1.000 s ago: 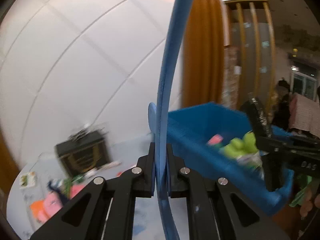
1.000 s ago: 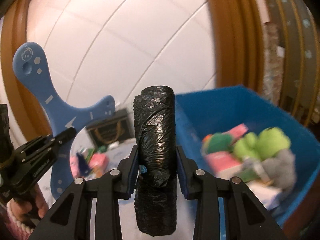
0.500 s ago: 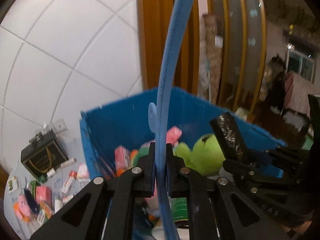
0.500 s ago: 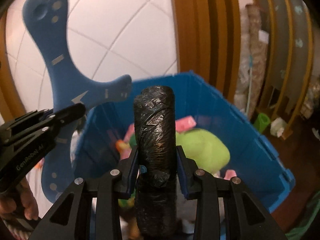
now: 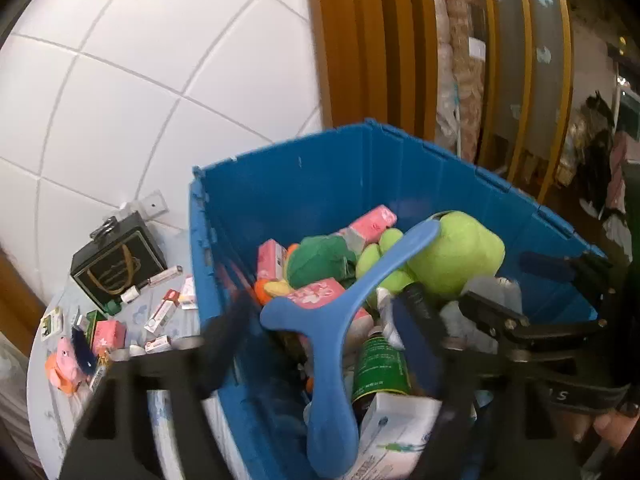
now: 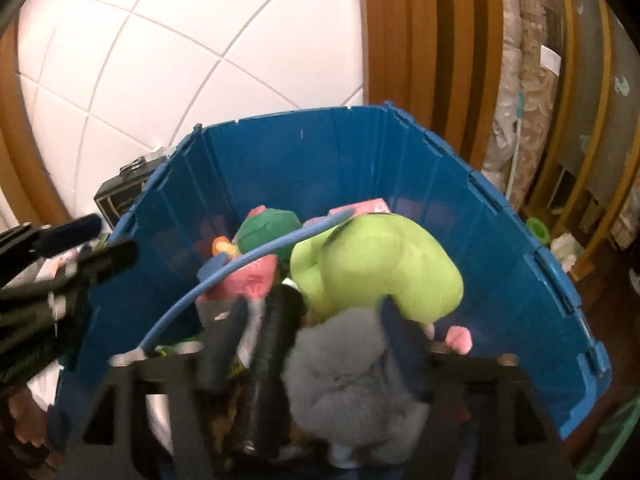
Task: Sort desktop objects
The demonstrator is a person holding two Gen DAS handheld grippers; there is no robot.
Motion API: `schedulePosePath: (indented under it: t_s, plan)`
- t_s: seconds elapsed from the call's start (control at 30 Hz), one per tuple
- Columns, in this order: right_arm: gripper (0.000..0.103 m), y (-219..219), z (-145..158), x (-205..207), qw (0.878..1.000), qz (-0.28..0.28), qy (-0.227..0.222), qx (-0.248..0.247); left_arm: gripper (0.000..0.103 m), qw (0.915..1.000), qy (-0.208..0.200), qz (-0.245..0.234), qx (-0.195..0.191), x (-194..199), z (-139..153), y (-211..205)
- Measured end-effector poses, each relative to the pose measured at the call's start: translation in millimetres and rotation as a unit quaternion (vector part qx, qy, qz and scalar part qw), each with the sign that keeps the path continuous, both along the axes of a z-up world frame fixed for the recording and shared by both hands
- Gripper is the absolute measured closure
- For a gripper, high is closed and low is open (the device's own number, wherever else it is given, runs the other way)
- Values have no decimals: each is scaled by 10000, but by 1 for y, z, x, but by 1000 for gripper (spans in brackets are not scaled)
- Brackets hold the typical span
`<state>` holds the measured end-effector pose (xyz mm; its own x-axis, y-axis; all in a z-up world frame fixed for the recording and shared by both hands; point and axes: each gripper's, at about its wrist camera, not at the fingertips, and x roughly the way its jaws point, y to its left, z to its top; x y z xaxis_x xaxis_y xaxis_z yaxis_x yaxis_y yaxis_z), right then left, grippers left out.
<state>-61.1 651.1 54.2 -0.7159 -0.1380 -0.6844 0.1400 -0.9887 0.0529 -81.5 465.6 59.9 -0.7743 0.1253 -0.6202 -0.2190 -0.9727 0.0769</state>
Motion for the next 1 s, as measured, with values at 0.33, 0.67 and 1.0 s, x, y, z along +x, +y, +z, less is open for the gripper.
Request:
schedulePosePath:
  t_s: [0.33,0.67,1.0]
  plan:
    - [0,9,10,53,9999,-18,113,82,23,9985,287,193,417,48,9,-25]
    - [0,15,17,89,9996,-20,261,41,23,9989,119,60,447,58,-10,-14]
    - [0,26,12,91,9996,-187,213,-11,23,9993,173,48,329,70,-10,-2]
